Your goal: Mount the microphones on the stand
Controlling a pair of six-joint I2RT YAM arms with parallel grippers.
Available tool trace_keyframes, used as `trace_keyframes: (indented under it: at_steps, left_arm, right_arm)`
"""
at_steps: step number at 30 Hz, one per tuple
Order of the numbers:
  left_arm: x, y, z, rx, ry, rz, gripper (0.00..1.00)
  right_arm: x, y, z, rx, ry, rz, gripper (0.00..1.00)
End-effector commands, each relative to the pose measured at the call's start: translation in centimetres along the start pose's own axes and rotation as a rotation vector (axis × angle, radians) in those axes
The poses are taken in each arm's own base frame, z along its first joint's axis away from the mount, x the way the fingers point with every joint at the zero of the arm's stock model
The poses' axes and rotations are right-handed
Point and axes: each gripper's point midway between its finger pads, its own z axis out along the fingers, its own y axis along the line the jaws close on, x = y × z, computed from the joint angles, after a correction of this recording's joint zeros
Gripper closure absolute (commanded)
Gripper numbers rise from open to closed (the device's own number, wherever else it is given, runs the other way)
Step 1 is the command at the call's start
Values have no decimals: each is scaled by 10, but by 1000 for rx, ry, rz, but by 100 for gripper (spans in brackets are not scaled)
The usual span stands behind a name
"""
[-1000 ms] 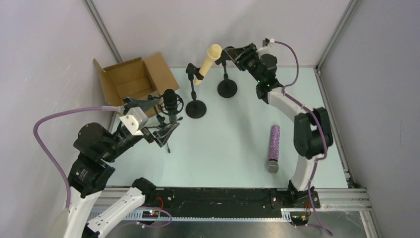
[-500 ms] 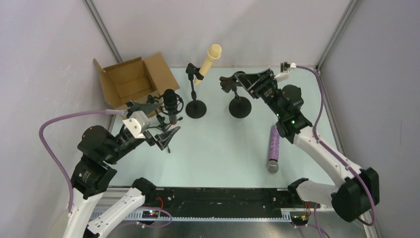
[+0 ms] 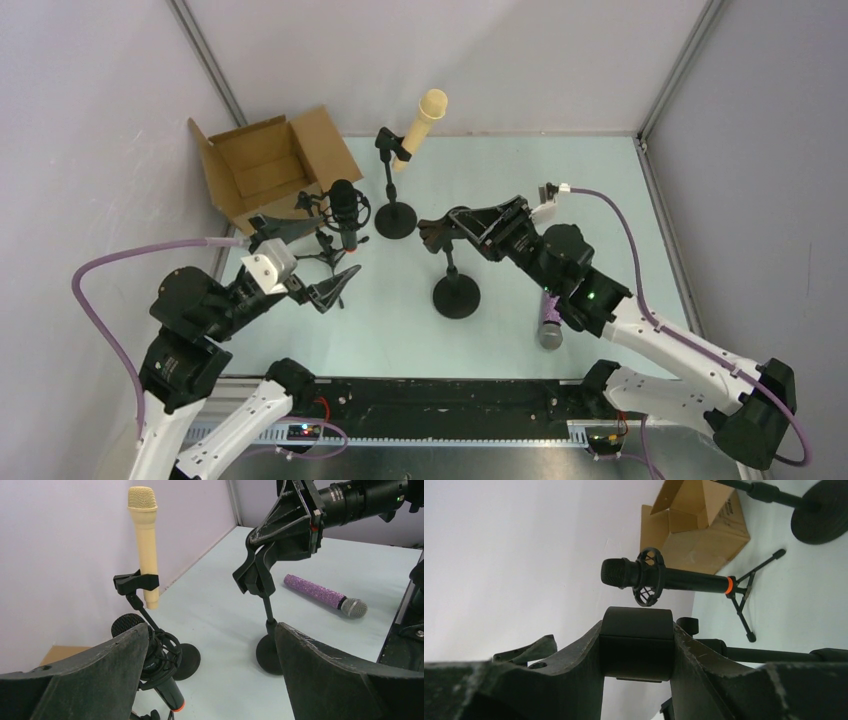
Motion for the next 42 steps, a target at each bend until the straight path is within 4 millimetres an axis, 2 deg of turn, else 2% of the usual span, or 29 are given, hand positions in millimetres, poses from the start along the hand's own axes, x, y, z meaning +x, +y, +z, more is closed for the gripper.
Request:
trace_keyframes:
  at_steps: [1,7,9,11,13,14,16,21,22,23,24,26,27,28,29,30,32,35,38,42]
  left_arm:
    - [-2,-2,2,19,-14,11,0]
    - [3,-3,6,29,0,14,0]
    - [4,-3,7,33,3,12,0]
    - [4,-4,8,37,4,10,0]
    - [4,-4,8,40,4,10,0]
    - [4,-4,8,41,5,10,0]
    - [5,-4,9,44,6,11,0]
    - [3,-3,9,39,5,14,0]
    - [2,-3,9,38,3,15,0]
    - [2,-3,9,38,2,16,0]
    - [2,-2,8,35,3,17,0]
    - [1,-1,8,28,1,22,0]
    - [0,0,8,26,-1,23,0]
    - [-1,0,7,23,-2,24,0]
    - [-1,0,7,23,-3,23,0]
    - [-2,0,7,23,-4,23,0]
    - [-5,0,6,25,-11,24,0]
    - [-8,-3,7,45,-18,24,0]
    - [-11,-5,7,56,-27,24,0]
    - [-11,-6,7,65,-27,27,0]
  right_arm:
    - [-15,27,-9,-83,-97,121,55]
    - [-10,23,-13,-91,-102,198,53]
    - [-10,19,-13,-77,-107,201,50]
    - [-10,13,-15,-51,-106,197,43]
    - [-11,6,-18,-23,-115,178,29]
    - [-13,3,-20,-8,-123,162,12]
    - [-17,0,-24,3,-132,134,2]
    - [-27,3,-33,33,-146,45,0]
    - [-28,-1,-36,84,-133,-6,1]
    - [-27,-14,-40,149,-118,-58,1]
    - [-34,-9,-43,155,-127,-75,1]
    - [-45,-16,-56,211,-145,-130,1]
    - [-49,-29,-65,280,-142,-169,0]
    - [-63,-33,-75,311,-191,-184,0]
    - [-68,-48,-87,381,-191,-233,1]
    - [-85,-55,-99,422,-247,-283,1]
    - [-102,-96,-131,623,-287,-367,1]
    - [-124,-143,-163,874,-333,-445,1]
    - [-120,-196,-167,1037,-237,-449,1]
    - [-115,-241,-154,1096,-142,-408,1]
